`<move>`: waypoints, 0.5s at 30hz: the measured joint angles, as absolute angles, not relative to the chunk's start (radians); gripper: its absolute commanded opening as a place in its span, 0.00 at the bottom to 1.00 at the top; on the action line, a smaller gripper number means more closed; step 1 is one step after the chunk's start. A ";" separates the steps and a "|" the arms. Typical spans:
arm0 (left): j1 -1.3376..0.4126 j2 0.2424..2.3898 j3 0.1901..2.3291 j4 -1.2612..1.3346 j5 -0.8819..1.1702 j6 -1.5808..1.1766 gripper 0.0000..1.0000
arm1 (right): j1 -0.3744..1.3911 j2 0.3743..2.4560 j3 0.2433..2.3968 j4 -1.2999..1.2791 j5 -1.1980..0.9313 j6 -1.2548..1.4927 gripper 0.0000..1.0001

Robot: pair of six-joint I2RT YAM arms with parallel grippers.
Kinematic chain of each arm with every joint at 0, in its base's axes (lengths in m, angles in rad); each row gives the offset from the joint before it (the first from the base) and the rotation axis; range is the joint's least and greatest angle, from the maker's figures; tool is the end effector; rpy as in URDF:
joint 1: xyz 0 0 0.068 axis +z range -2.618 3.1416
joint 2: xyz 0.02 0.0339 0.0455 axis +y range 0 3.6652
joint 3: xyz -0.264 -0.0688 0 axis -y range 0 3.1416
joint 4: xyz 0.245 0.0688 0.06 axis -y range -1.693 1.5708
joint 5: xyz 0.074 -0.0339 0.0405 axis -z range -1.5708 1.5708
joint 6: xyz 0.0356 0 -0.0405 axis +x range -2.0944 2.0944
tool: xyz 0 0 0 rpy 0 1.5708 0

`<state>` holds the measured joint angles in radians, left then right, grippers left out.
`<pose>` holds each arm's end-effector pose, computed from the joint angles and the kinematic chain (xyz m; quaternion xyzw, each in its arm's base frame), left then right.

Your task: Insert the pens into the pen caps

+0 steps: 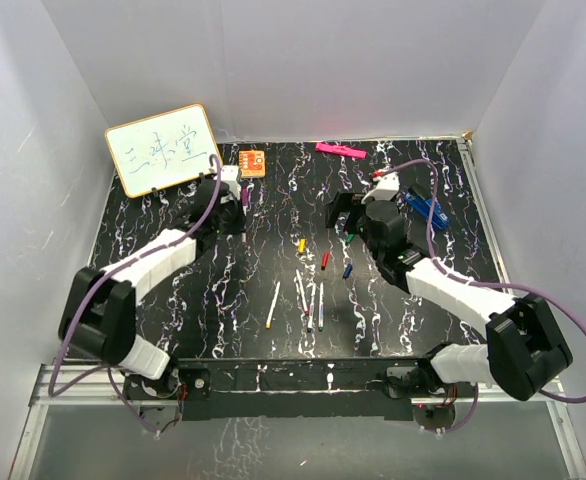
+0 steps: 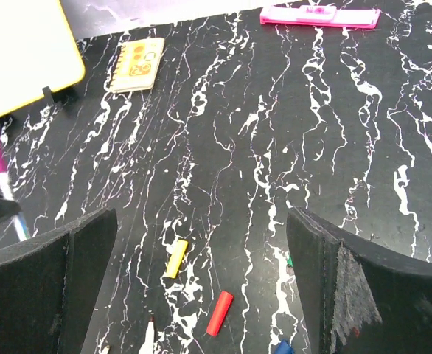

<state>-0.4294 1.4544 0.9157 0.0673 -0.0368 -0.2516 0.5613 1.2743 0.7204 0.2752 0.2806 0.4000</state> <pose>0.2988 -0.1354 0.2518 0.0661 0.8500 -0.1597 0.4976 0.2481 0.1443 0.2584 0.0202 0.7948 0.1766 0.5802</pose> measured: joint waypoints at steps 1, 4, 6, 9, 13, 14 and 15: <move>-0.426 1.493 0.941 0.041 -0.036 -0.250 0.00 | 0.545 1.271 0.720 0.273 0.276 0.398 0.98; -0.420 1.584 1.004 -0.031 -0.029 -0.243 0.00 | 0.541 1.256 0.720 0.274 0.253 0.374 0.98; -0.413 1.642 1.045 -0.076 -0.020 -0.237 0.02 | 0.543 1.245 0.720 0.284 0.237 0.340 0.98; -0.401 1.719 1.101 -0.127 -0.011 -0.228 0.04 | 0.548 1.236 0.720 0.299 0.238 0.310 0.98; -0.383 1.798 1.161 -0.170 -0.010 -0.219 0.06 | 0.548 1.234 0.720 0.312 0.261 0.300 0.98; -0.379 1.816 1.171 -0.175 -0.010 -0.217 0.08 | 0.548 1.234 0.720 0.310 0.264 0.299 0.98; -0.376 1.829 1.176 -0.176 -0.010 -0.217 0.10 | 0.548 1.234 0.720 0.305 0.266 0.297 0.98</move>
<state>-0.3763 1.8286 1.1755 -0.1761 -0.0097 -0.2169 0.5480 1.2339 0.7200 0.3050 0.2657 0.2970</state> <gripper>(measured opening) 0.066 0.980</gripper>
